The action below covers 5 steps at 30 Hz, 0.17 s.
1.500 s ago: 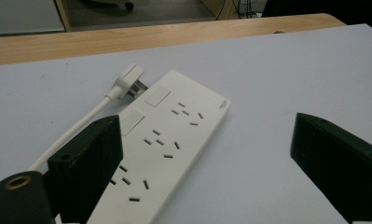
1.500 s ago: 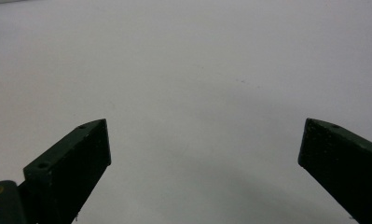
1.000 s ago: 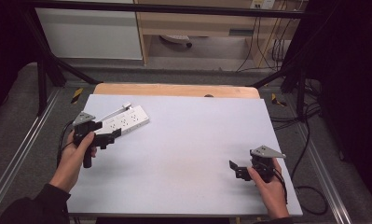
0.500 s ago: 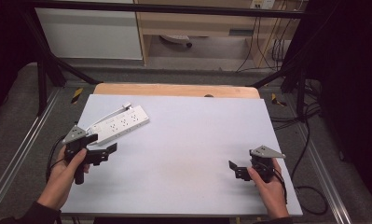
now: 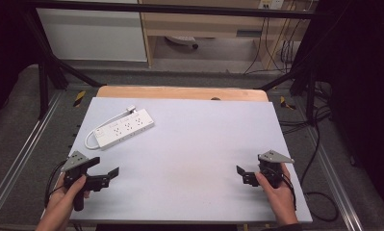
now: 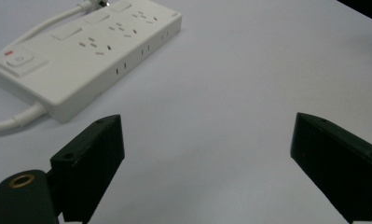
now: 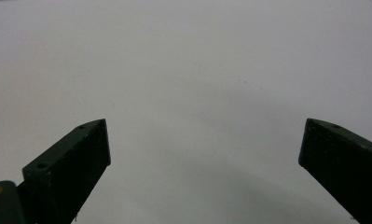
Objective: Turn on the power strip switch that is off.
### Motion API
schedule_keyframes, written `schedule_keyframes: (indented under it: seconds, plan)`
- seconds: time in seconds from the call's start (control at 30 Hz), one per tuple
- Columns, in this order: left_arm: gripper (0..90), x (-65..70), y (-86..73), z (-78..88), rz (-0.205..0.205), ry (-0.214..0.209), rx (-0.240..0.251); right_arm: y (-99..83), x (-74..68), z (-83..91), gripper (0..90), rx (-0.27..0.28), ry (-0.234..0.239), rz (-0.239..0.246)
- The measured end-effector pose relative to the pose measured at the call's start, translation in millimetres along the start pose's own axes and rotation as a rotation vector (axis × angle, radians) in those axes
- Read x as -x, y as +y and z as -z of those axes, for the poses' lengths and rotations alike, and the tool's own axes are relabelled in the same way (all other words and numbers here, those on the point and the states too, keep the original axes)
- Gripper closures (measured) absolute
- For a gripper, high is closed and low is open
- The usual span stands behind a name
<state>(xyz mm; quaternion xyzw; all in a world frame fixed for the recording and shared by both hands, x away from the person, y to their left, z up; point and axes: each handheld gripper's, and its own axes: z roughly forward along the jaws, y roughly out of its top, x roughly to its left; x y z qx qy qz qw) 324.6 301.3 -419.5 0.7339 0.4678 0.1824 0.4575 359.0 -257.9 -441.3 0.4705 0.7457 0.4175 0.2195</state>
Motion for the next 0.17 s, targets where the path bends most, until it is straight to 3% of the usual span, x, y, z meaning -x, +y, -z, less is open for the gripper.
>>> schedule_keyframes:
  seconds: [0.1, 0.17]
  plan:
    - [10.2, -1.0, -14.2, -2.0, 0.004, 0.003, -0.016, -3.1, 2.5, -4.8, 2.4, -0.037, -0.024, -0.009]
    - [11.0, -2.5, -17.9, -0.3, 0.031, 0.0, -0.038, -3.7, 2.9, -7.9, 2.5, -0.05, -0.035, -0.003]
